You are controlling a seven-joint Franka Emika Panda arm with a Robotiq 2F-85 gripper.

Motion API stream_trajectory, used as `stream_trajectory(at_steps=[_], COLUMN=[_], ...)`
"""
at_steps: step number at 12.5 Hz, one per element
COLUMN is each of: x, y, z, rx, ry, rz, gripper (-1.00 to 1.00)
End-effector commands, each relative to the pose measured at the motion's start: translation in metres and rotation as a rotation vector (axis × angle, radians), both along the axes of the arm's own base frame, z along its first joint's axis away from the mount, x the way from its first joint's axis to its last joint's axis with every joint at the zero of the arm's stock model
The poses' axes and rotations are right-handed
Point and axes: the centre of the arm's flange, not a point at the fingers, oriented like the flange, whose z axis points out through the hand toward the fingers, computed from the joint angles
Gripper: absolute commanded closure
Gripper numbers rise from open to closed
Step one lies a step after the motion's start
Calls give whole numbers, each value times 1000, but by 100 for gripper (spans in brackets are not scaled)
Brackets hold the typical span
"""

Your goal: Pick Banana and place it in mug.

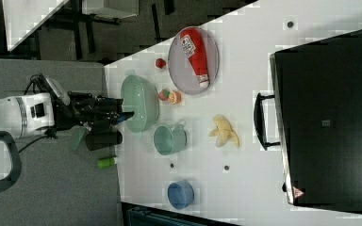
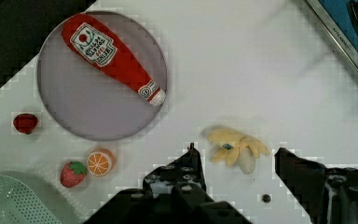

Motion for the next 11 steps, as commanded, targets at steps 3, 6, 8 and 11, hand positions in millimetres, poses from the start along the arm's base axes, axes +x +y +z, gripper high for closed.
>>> stream_trajectory(at_steps=[3,6,8,11], x=[-93,-86,-76,-58], y=[-14,-11,-11,-12], z=[3,-16,-43,-99], rx=[-3,-6,-3,6], ry=[17,47,72,112], rz=[-100,42,195,385], gripper=[-99,-100,-100,-100])
